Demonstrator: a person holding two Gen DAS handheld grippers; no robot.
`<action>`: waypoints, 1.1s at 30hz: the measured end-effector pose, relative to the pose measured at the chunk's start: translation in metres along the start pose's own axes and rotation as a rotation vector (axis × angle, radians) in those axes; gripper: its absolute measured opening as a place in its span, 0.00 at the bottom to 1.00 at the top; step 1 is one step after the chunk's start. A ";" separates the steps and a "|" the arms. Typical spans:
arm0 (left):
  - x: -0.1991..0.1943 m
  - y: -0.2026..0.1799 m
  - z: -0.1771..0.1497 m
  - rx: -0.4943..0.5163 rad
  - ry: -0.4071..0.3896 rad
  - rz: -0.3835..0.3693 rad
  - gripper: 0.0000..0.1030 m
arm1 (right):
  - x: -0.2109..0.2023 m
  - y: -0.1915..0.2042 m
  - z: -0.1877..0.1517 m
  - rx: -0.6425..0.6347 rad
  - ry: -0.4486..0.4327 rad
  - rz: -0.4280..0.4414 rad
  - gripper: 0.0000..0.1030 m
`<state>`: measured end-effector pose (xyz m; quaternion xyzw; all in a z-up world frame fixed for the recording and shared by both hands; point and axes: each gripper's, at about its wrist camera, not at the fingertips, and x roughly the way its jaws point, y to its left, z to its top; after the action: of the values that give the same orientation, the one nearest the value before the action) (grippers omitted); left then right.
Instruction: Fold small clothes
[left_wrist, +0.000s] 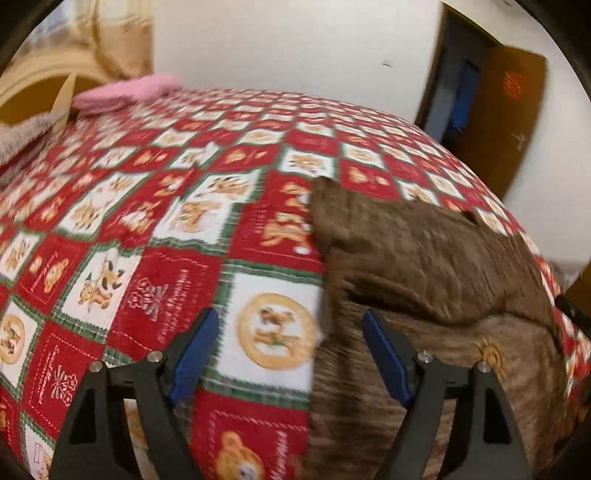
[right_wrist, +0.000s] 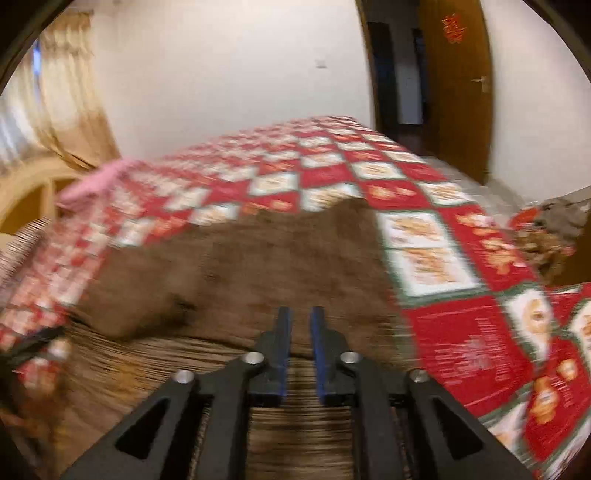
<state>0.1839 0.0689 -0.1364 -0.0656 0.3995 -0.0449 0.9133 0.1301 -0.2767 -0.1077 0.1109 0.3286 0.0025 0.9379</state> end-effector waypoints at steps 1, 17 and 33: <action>0.006 -0.001 0.003 -0.001 0.013 -0.008 0.80 | 0.001 0.010 0.001 -0.004 -0.009 0.034 0.62; 0.024 -0.015 -0.003 0.062 0.002 -0.010 0.11 | 0.079 0.086 -0.021 -0.114 0.187 0.161 0.30; 0.001 -0.041 0.042 0.098 -0.089 -0.031 0.69 | 0.057 0.075 0.027 -0.144 0.075 0.057 0.30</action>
<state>0.2145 0.0319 -0.1024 -0.0291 0.3549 -0.0756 0.9314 0.1964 -0.2046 -0.1064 0.0521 0.3590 0.0569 0.9301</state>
